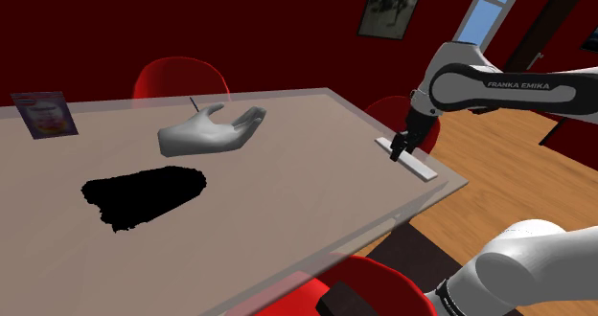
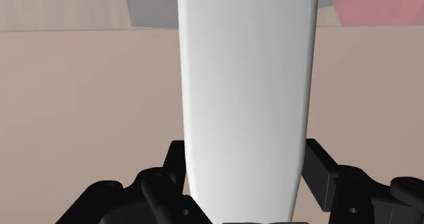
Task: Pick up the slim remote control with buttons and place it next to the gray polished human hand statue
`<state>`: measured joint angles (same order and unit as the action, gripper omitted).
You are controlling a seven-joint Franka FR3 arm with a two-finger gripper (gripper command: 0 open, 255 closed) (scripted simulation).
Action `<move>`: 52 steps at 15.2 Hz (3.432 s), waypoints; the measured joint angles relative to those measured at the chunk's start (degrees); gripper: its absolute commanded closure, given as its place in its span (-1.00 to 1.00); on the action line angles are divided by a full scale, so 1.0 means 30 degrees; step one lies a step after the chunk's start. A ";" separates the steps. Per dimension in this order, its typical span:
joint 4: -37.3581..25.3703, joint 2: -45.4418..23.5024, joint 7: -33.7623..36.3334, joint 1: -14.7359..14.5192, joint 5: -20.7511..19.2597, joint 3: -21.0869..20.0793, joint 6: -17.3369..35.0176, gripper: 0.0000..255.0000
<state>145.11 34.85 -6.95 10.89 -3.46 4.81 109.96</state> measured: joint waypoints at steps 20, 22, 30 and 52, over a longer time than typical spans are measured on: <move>-0.7592 -0.5796 0.1677 -0.0934 0.0909 -0.1363 -0.1852 1.00; -0.9212 -0.7501 0.2025 -0.1084 0.0991 -0.1590 -0.1750 1.00; -1.6080 -1.3465 0.3214 -0.1627 0.0936 -0.2234 -0.2676 1.00; -2.9355 -2.4188 0.4692 -0.2910 0.0398 -0.2618 -0.5263 1.00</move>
<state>57.05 -37.72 7.13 2.15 -2.27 -3.05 94.17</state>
